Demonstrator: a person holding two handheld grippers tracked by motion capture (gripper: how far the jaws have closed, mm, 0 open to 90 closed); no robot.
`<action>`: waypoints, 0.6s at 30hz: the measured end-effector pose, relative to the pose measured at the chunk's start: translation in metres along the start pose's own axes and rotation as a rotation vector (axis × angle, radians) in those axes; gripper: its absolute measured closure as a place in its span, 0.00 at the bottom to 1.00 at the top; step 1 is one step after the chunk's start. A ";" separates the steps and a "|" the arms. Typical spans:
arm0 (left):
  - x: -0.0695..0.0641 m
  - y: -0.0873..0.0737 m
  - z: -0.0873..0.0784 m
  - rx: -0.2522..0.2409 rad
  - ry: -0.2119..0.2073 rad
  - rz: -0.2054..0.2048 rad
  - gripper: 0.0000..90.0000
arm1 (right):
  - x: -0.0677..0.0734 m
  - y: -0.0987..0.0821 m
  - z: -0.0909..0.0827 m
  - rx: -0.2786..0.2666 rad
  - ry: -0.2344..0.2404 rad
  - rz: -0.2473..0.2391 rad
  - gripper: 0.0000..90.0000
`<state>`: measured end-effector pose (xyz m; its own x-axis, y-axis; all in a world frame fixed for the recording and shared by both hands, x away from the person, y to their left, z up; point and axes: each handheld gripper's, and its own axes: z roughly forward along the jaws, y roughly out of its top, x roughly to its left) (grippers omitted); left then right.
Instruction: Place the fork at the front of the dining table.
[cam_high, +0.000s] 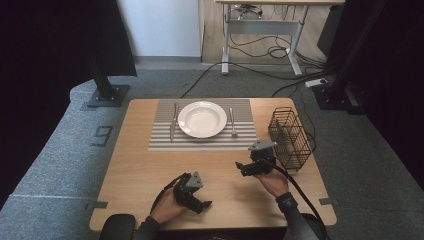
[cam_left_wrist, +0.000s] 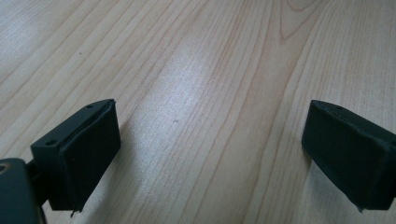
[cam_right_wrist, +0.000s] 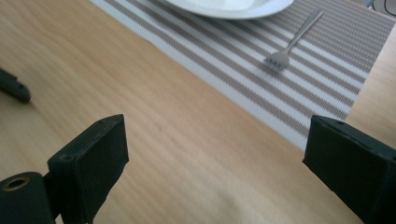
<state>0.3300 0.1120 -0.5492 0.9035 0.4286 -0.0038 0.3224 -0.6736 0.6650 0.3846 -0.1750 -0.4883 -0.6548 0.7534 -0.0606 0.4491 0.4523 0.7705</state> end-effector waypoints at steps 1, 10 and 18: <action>0.000 0.000 0.000 0.001 -0.001 -0.002 0.05 | 0.001 -0.004 -0.002 -0.002 0.000 0.003 0.06; 0.000 0.000 0.000 0.002 0.002 -0.004 0.04 | 0.008 -0.052 -0.013 0.014 -0.005 0.006 0.07; 0.000 0.000 0.000 0.004 0.001 -0.001 0.04 | 0.004 -0.088 -0.006 0.084 -0.006 0.019 0.06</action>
<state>0.3301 0.1122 -0.5491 0.9027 0.4303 -0.0036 0.3248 -0.6758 0.6617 0.3388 -0.2154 -0.5525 -0.6419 0.7651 -0.0507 0.5109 0.4760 0.7158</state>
